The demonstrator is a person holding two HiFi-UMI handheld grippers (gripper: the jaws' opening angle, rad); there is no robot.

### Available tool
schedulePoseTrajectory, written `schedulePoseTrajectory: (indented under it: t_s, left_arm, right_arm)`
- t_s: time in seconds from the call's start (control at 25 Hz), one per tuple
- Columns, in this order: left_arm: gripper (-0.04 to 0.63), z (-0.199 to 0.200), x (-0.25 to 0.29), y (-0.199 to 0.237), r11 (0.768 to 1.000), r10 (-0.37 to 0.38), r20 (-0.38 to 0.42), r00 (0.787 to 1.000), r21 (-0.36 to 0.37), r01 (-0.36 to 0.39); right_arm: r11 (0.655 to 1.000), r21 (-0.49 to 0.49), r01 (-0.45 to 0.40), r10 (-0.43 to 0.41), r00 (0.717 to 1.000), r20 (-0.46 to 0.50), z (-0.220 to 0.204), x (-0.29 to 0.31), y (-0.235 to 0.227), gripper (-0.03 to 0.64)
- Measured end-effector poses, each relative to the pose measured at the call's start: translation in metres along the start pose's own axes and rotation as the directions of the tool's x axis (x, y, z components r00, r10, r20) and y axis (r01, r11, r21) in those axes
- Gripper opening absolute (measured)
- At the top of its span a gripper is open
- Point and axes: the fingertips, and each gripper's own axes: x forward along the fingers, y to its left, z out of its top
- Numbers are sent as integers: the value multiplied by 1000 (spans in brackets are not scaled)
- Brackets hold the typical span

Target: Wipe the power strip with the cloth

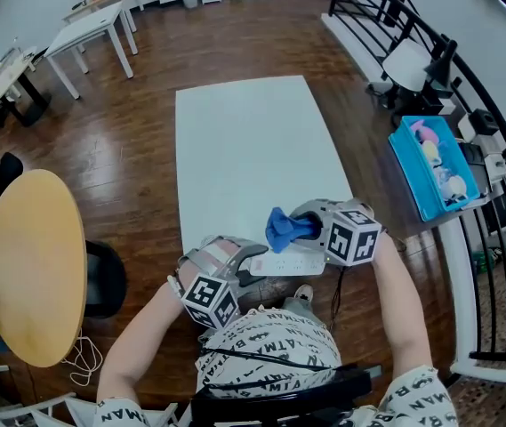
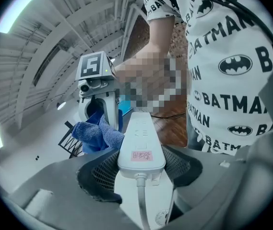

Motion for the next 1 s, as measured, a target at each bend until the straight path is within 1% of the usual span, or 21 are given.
schedulePoseTrajectory:
  t_s: [0.16,0.36,0.44,0.52,0.6,0.84,1.0]
  left_arm:
    - [278,5,6,-3,1000,-8,3,1000,13,8]
    - [278,4,7,-5,1000,-4,5,1000,8,4]
    - [278,2,5,-4,1000,-2,2,1000,9,2]
    - [278,-1,2,-3,1000,1,-5,1000,9,0]
    - [278,-4,-1,0,1000,9,-10,1000,3,-8]
    - [278,-13,-7,12,999,37,-20,999,-19,-37]
    - [278,-18,-14,20,995,62,-6,998,-73,-62]
  right_arm:
    - [1000,-5,-25,25,999,27,12,5,6,137]
    - [1000,-14,-26,26,999,32,14,8,6,135]
    - [999,-42,-27,27,1000,0,10,9,8,136]
    - [995,-86,-40,36,998,-52,4,10,11,137]
    - [993,-104,-54,45,995,-90,-5,8,12,137]
    - [996,-79,-40,25,983,-183,-48,-12,9,137]
    - [999,-32,-3,-4,980,-198,-67,-27,5,137]
